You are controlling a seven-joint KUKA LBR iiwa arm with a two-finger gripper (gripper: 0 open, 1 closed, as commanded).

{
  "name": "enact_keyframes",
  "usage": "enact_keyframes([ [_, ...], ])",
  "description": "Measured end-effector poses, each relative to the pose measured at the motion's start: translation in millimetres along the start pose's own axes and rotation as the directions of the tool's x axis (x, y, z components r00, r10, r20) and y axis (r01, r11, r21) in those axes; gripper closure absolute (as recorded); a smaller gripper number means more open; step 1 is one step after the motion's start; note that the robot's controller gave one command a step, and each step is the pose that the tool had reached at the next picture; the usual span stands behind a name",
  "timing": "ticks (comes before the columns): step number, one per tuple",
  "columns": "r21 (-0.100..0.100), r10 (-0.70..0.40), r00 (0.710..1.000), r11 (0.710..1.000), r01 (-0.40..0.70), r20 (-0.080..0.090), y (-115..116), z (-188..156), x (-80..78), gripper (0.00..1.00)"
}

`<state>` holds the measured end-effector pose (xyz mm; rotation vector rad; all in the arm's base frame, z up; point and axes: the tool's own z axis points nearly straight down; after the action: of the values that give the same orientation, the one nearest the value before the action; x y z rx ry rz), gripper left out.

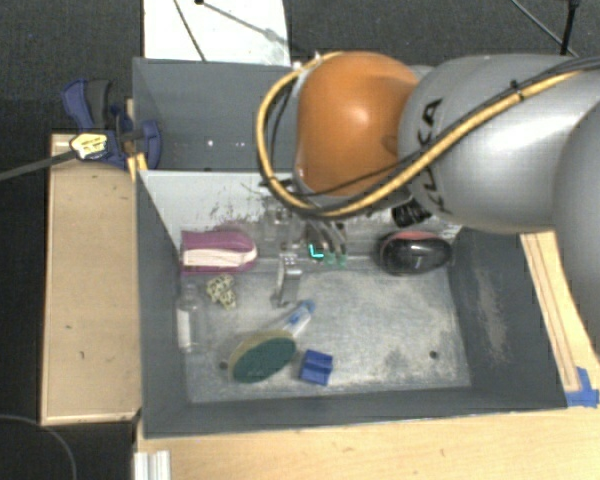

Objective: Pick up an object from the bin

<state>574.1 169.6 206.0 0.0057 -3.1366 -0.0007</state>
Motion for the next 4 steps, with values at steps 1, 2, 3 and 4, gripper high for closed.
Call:
enact_keyframes([
  [1, 0.001, -0.234, 0.972, 0.972, 0.234, 0.002, -57.2, 117.5, 49.8, 0.0],
  [2, 0.0, -0.416, 0.909, 0.909, 0.416, 0.004, 12.1, 136.5, 77.9, 0.0],
  [3, 0.002, -0.406, 0.914, 0.914, 0.406, 0.003, 9.5, 136.3, 76.9, 1.0],
  [4, 0.0, -0.425, 0.905, 0.905, 0.425, 0.014, 51.4, 55.2, 90.2, 1.0],
])
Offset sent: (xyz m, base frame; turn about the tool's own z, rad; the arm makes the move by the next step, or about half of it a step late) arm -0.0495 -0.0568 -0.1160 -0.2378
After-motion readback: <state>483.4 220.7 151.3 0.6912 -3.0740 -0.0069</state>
